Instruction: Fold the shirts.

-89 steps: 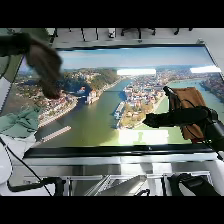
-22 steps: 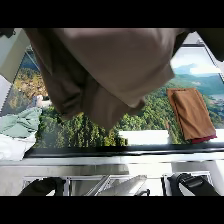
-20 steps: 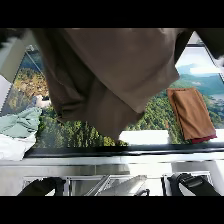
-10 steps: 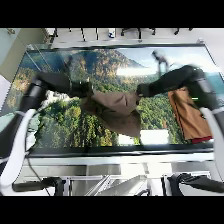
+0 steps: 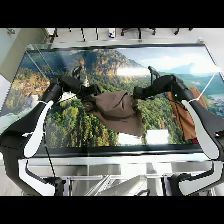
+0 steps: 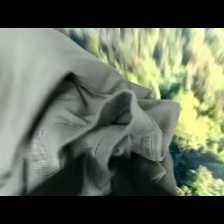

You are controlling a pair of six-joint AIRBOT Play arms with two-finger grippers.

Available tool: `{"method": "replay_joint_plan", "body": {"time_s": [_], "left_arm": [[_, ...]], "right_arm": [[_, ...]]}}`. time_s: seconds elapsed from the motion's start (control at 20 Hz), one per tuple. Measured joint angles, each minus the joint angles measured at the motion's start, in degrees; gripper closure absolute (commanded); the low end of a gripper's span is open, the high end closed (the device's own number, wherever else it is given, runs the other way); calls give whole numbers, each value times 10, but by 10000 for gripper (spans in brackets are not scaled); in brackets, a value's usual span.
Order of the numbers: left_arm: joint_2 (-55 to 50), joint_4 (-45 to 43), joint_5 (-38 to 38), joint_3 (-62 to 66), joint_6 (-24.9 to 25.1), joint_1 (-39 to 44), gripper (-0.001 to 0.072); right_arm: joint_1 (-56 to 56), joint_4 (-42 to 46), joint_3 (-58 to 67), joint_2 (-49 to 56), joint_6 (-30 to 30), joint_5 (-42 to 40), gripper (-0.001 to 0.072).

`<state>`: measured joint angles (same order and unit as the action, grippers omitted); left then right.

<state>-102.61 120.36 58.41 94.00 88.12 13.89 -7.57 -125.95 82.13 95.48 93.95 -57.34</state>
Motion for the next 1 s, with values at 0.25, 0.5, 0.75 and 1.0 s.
{"method": "replay_joint_plan", "body": {"time_s": [0.25, 0.5, 0.75, 1.0], "left_arm": [[3, 2, 154, 113, -2, -30, 15], [95, -3, 232, 5, -11, -20, 15], [213, 26, 83, -266, -46, 84, 15], [233, 97, -165, -432, -91, 223, 15]], "right_arm": [[71, -8, 37, -27, 22, -111, 71], [113, 26, 13, -45, 62, -214, 509], [120, 32, -65, -34, 108, -199, 112], [105, -47, -87, -12, 156, -186, 113]]}}
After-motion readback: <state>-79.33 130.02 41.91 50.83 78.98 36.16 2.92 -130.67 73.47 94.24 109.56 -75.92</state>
